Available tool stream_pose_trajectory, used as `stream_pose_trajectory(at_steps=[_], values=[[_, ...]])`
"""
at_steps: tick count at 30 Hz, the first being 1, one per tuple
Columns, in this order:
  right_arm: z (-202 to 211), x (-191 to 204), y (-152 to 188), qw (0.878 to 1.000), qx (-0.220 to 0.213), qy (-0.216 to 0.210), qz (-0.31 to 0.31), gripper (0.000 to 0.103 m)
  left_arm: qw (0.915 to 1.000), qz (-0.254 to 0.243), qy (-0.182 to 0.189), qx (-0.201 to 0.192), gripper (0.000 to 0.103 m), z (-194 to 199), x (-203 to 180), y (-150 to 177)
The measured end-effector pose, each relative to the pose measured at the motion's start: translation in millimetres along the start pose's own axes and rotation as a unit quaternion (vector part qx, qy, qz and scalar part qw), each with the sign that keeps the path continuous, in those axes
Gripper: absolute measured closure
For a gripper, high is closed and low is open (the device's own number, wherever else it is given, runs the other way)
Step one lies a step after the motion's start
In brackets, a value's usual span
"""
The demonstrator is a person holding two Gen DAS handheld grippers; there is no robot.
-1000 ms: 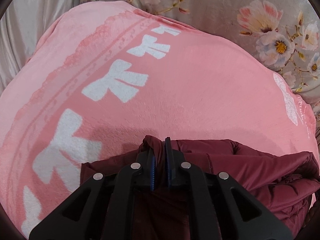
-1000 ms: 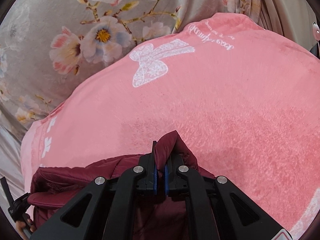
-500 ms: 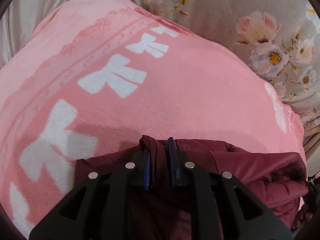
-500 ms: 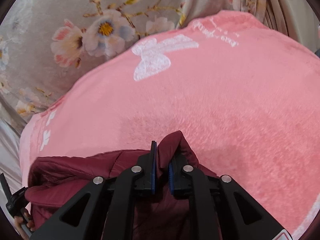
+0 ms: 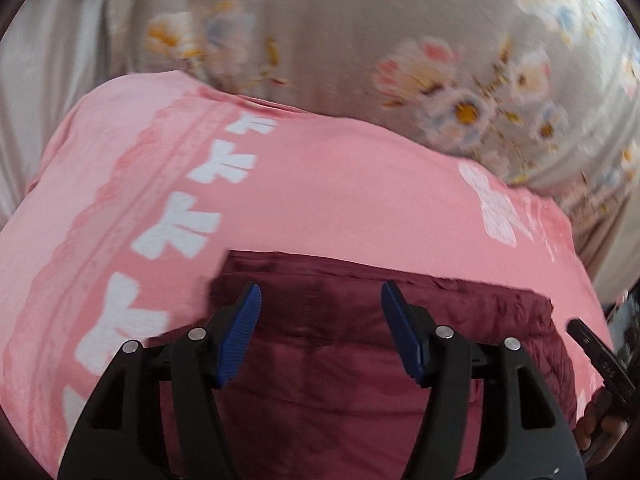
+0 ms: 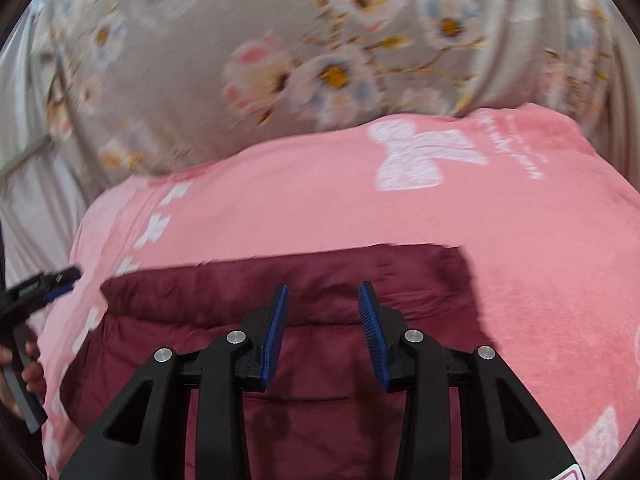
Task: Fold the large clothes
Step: 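Fold the jacket bundle over onto itself with both tools, then open them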
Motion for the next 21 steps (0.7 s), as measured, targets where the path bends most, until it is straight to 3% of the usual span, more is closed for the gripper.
stream_pose_trajectory(at_steps=[6, 9, 11, 16, 21], values=[[-61, 49, -22, 0.995, 0.074, -0.010, 0.059, 0.064, 0.9978, -0.042, 0.023, 0.045, 0.043, -49, -50, 2], [-87, 51, -28, 0.993, 0.106, 0.000, 0.059, 0.103, 0.9967, -0.048, 0.022, 0.062, 0.043, -68, -61, -1], [-92, 50, -35, 0.993, 0.110, -0.003, 0.050, 0.103, 0.9964, -0.051, 0.020, 0.064, 0.043, -73, -64, -5], [-71, 55, -63, 0.996, 0.066, -0.023, 0.047, 0.103, 0.9961, -0.062, 0.019, 0.059, 0.043, -80, -74, -24], [-110, 51, -58, 0.993, 0.106, -0.010, 0.043, 0.103, 0.9943, -0.056, 0.001, 0.091, 0.043, -125, -79, -26]])
Point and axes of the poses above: each gripper's, at about its wrist camera, not at the fingertips, and z roughly against the way its jaws point, x to its left, y to its underside, the point moved 1 cm from there along -z, roughly the way its jaws point, and after that the axes turned 8 degrees about x, right-handed, at the moved point
